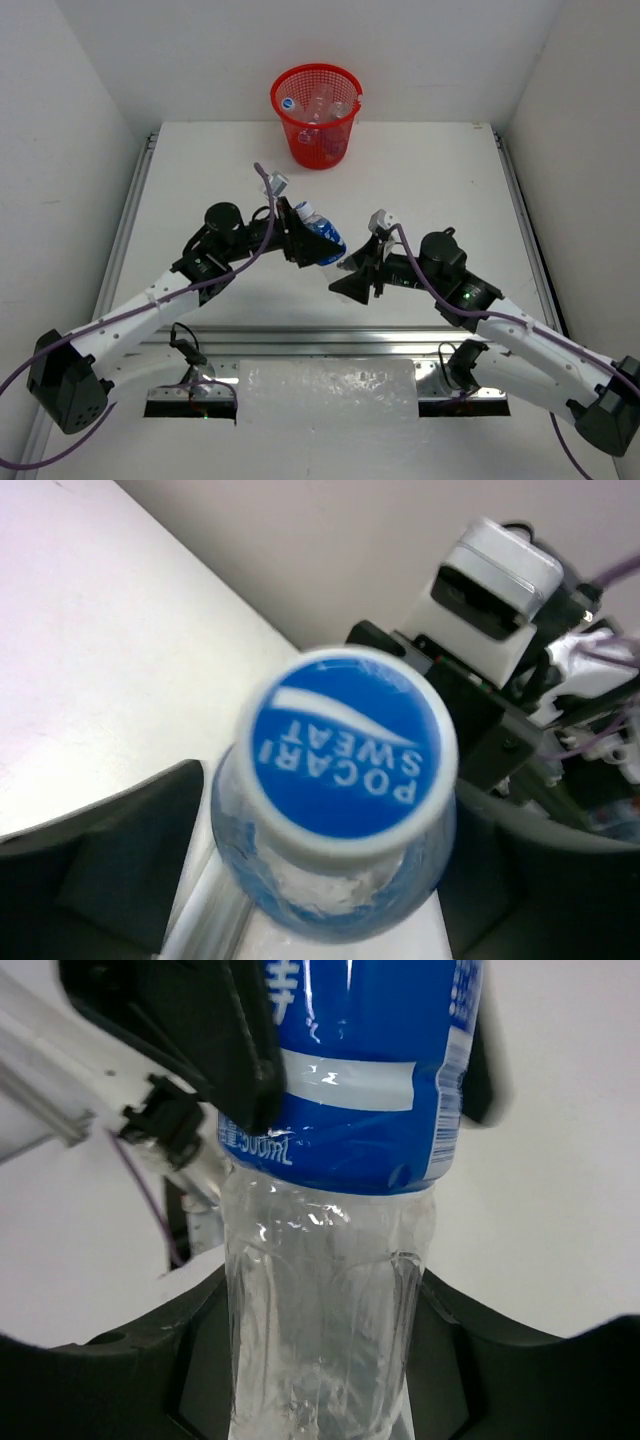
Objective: Put the plastic bottles in the bin
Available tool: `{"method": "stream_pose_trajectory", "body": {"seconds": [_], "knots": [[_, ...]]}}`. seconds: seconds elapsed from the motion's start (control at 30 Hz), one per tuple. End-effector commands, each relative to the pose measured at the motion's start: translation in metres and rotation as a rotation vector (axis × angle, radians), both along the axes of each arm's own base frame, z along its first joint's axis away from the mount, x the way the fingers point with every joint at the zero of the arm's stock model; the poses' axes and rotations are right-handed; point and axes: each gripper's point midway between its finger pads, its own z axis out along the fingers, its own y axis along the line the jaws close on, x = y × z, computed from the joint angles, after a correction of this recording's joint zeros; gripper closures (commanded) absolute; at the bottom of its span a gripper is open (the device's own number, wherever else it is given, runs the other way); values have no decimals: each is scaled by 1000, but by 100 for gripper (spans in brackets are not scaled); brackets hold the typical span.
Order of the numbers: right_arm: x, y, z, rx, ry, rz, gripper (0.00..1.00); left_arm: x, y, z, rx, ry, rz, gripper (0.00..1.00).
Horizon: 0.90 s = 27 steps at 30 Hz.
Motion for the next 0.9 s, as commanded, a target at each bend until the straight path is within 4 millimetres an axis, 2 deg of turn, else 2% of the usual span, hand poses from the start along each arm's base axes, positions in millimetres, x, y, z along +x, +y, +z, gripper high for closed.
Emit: {"method": "stream_pose_trajectory", "body": {"seconds": [0.0, 0.03, 0.07, 0.1, 0.13, 0.17, 0.2, 0.23, 0.27, 0.3, 0.33, 0.37, 0.4, 0.43, 0.47, 0.5, 0.53, 0.57, 0.6, 0.63, 0.67, 0.7, 0.73, 0.77, 0.8, 0.83, 0.87], "knots": [[4, -9, 17, -38, -121, -20, 93, 0, -6, 32, -49, -120, -38, 55], [7, -12, 16, -49, -127, -42, 89, 0, -7, 33, -49, -118, -40, 74], [17, -19, 18, -58, -146, -113, 79, 2, -7, 37, -46, -116, -31, 100], [25, -25, 17, -68, -151, -174, 62, 4, -7, 38, -40, -118, -20, 100], [33, -34, 13, -92, -142, -247, 2, 9, -6, 40, -33, -118, 7, 100], [44, -45, 13, -103, -140, -340, 1, 17, -5, 54, -35, -151, 43, 100], [67, -72, 5, -145, -113, -546, 1, 38, 2, 50, 9, -122, 155, 100], [71, -93, -4, -184, -79, -658, 1, 53, 6, 56, 47, -151, 228, 100], [76, -112, -13, -212, -42, -766, 1, 74, 9, 81, 54, -179, 319, 100], [77, -128, -22, -208, 33, -875, 1, 105, 27, 78, 120, -155, 496, 100], [75, -156, -35, -271, 62, -997, 1, 131, 29, 95, 161, -191, 576, 100], [72, -163, -41, -282, 77, -1021, 1, 150, 37, 103, 186, -202, 657, 100], [67, -167, -51, -294, 96, -1022, 1, 175, 49, 101, 236, -192, 760, 100], [60, -167, -51, -272, 101, -1002, 1, 195, 62, 143, 194, -242, 832, 100], [57, -166, -54, -264, 106, -984, 1, 232, 55, 120, 249, -208, 854, 100], [53, -166, -61, -262, 114, -970, 1, 254, 58, 118, 263, -200, 875, 100], [49, -162, -63, -249, 123, -937, 1, 274, 77, 166, 191, -254, 940, 100], [46, -160, -61, -229, 120, -916, 1, 318, 68, 131, 251, -220, 951, 100], [43, -158, -67, -235, 130, -898, 1, 341, 72, 123, 278, -213, 977, 100], [39, -157, -70, -247, 137, -881, 1, 353, 87, 177, 204, -310, 1033, 100], [36, -155, -72, -251, 142, -856, 1, 393, 76, 138, 246, -309, 1035, 100], [33, -156, -78, -266, 160, -852, 1, 409, 78, 140, 234, -354, 1058, 99], [31, -154, -81, -266, 170, -842, 1, 428, 81, 126, 264, -405, 1082, 94], [27, -149, -83, -261, 180, -805, 1, 434, 83, 150, 168, -511, 1121, 87], [24, -147, -88, -258, 189, -789, 1, 438, 86, 149, 149, -553, 1140, 84], [22, -146, -90, -251, 194, -779, 1, 452, 93, 122, 180, -550, 1163, 82], [20, -143, -91, -243, 202, -765, 1, 457, 96, 128, 142, -592, 1168, 79]]}}
